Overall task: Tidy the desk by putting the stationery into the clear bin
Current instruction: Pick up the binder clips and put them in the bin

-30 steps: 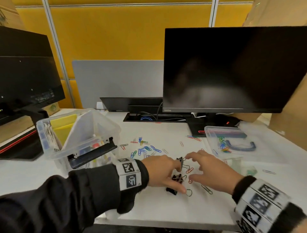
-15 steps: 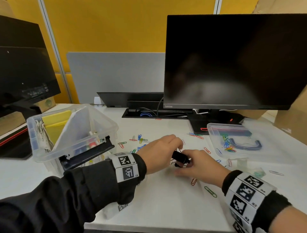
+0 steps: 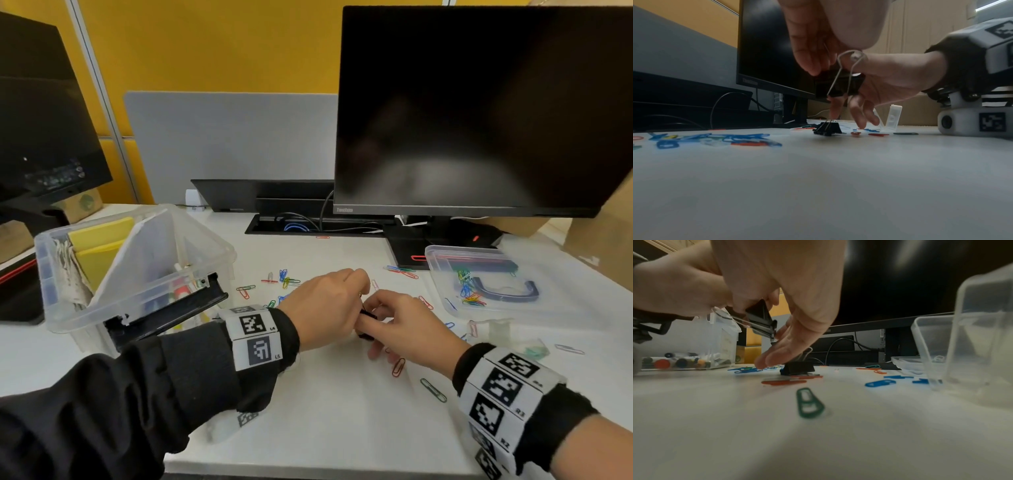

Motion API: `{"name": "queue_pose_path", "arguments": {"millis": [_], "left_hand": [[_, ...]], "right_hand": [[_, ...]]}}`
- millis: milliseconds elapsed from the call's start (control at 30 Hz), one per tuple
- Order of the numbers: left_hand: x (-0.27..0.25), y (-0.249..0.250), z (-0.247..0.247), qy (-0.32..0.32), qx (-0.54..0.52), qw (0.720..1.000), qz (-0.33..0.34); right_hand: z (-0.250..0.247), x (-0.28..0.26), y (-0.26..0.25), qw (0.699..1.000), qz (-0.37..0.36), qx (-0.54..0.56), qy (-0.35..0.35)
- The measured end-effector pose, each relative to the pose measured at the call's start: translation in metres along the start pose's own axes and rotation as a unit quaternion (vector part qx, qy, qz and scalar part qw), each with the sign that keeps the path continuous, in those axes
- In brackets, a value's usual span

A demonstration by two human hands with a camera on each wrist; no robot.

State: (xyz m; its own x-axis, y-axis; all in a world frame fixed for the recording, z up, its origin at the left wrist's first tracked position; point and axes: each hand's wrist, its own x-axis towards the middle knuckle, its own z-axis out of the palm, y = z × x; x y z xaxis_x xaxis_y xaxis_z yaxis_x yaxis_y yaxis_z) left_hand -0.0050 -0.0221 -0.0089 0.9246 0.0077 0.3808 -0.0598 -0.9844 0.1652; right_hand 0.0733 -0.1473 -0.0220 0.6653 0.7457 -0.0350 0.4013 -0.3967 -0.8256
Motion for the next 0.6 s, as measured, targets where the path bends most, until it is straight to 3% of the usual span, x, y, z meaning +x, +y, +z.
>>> {"name": "queue_pose_path", "arguments": {"millis": [67,200,367,600], "left_hand": [[0.002,-0.001,0.001,0.016,-0.034,0.999,-0.008],[0.004,0.000,0.002,-0.014,-0.045,0.999,-0.009],[0.007,-0.005,-0.001,-0.008,-0.057,0.997,-0.050],[0.014,-0.017,0.004,0.141,-0.119,0.979,-0.090]], "right_hand": [[0.000,0.003,-0.001,1.000,0.005,0.019,0.005],[0.002,0.008,-0.001,1.000,0.009,0.021,0.007],[0.003,0.011,-0.001,0.998,-0.040,-0.054,-0.012],[-0.001,0.012,0.002,0.996,-0.079,-0.039,-0.017]]}}
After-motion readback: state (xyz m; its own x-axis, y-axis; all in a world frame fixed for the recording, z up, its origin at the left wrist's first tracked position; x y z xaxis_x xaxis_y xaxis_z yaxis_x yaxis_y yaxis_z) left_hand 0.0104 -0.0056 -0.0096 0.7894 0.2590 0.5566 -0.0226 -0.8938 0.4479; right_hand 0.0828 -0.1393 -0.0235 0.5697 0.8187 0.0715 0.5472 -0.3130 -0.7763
